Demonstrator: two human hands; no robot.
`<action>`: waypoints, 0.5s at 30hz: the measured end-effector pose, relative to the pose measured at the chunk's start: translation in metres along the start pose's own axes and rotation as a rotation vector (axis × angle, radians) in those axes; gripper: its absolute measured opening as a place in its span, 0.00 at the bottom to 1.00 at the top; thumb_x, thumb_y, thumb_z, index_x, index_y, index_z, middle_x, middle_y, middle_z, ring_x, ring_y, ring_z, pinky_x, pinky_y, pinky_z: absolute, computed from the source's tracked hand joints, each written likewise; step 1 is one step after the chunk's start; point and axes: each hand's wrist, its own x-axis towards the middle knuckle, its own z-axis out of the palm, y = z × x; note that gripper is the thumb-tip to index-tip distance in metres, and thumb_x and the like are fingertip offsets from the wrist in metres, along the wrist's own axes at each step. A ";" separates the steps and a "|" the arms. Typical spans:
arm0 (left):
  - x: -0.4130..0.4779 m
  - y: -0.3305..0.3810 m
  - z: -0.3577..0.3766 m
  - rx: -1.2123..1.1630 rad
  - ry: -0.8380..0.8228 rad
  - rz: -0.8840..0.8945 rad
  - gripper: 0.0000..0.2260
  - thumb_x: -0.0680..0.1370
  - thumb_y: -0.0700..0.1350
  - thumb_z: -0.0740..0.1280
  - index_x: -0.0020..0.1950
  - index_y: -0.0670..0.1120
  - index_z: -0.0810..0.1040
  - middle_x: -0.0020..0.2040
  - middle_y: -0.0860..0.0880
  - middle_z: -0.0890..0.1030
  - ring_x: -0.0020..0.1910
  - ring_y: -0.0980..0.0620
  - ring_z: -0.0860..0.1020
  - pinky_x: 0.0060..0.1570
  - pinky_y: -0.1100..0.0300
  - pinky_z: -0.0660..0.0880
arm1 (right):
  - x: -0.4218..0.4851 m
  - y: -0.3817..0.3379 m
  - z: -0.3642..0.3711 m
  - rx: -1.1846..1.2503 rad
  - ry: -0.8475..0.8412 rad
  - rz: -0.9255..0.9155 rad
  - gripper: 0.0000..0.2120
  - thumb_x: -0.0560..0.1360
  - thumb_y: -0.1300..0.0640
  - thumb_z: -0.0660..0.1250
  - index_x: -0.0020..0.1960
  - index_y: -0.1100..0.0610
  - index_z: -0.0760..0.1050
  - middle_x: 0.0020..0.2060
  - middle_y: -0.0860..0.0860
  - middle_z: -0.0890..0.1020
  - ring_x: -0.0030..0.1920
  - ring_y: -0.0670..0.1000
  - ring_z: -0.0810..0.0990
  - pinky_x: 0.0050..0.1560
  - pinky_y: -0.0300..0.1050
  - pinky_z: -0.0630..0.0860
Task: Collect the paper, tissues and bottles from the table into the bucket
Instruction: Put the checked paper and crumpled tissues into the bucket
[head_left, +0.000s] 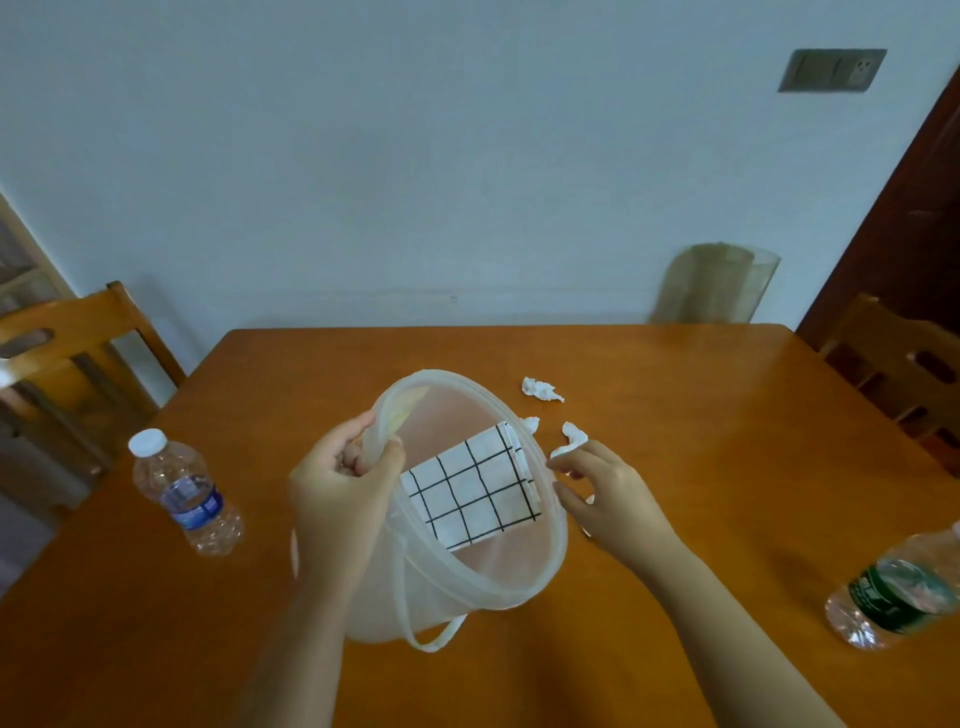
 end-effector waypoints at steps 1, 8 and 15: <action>0.001 -0.001 0.002 0.018 0.002 0.005 0.15 0.69 0.42 0.71 0.55 0.51 0.78 0.32 0.40 0.77 0.26 0.55 0.69 0.24 0.63 0.71 | 0.000 0.012 0.002 -0.011 0.000 0.031 0.10 0.72 0.60 0.65 0.53 0.53 0.76 0.47 0.48 0.76 0.46 0.46 0.74 0.44 0.40 0.73; 0.014 -0.007 0.025 0.126 0.037 -0.007 0.14 0.69 0.46 0.70 0.54 0.54 0.77 0.32 0.46 0.76 0.29 0.57 0.71 0.25 0.66 0.71 | 0.005 0.105 0.021 -0.081 -0.027 0.306 0.11 0.72 0.57 0.66 0.55 0.53 0.76 0.50 0.50 0.77 0.45 0.45 0.73 0.35 0.34 0.66; 0.022 -0.007 0.054 0.188 0.047 -0.018 0.15 0.70 0.44 0.70 0.54 0.55 0.76 0.32 0.48 0.76 0.29 0.61 0.71 0.26 0.63 0.74 | 0.011 0.166 0.054 -0.040 -0.166 0.451 0.16 0.72 0.55 0.65 0.59 0.54 0.73 0.55 0.54 0.75 0.47 0.49 0.74 0.37 0.39 0.68</action>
